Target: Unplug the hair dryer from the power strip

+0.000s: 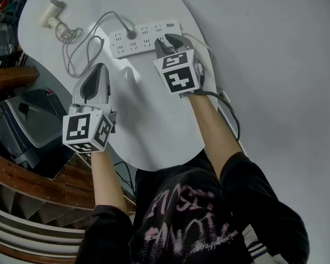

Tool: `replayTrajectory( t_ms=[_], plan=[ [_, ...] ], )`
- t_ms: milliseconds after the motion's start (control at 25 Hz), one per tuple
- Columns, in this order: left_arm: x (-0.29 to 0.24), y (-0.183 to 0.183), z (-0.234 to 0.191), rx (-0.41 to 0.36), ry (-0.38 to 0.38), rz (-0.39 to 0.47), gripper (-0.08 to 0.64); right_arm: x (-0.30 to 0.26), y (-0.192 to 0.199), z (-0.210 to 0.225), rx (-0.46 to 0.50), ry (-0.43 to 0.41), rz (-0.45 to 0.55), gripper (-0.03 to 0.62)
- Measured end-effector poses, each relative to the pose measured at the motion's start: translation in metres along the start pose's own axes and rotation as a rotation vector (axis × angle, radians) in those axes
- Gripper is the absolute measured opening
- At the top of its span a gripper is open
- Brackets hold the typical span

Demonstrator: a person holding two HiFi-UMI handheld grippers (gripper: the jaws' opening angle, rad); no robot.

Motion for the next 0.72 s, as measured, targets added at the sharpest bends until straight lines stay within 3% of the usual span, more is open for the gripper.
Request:
replayTrajectory(
  t_ms=[520,720],
  plan=[
    [-0.04,-0.024,0.001,-0.138,0.038,-0.038,0.069,0.001,0.0,-0.001,0.005,0.009,-0.003,0.117],
    [-0.059,-0.032,-0.003,-0.149,0.055,-0.048,0.095,0.001,0.0,0.0,0.001,0.012,-0.005,0.117]
  ],
)
Point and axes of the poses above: the fingertips, and each gripper's own axes: x backward along the fingers, z to its right, y out of its underside, the point moved 8 cm from there along x, backward along the fingers, and after that the axes turned 10 degrees about -z, right-handed, at the moved point
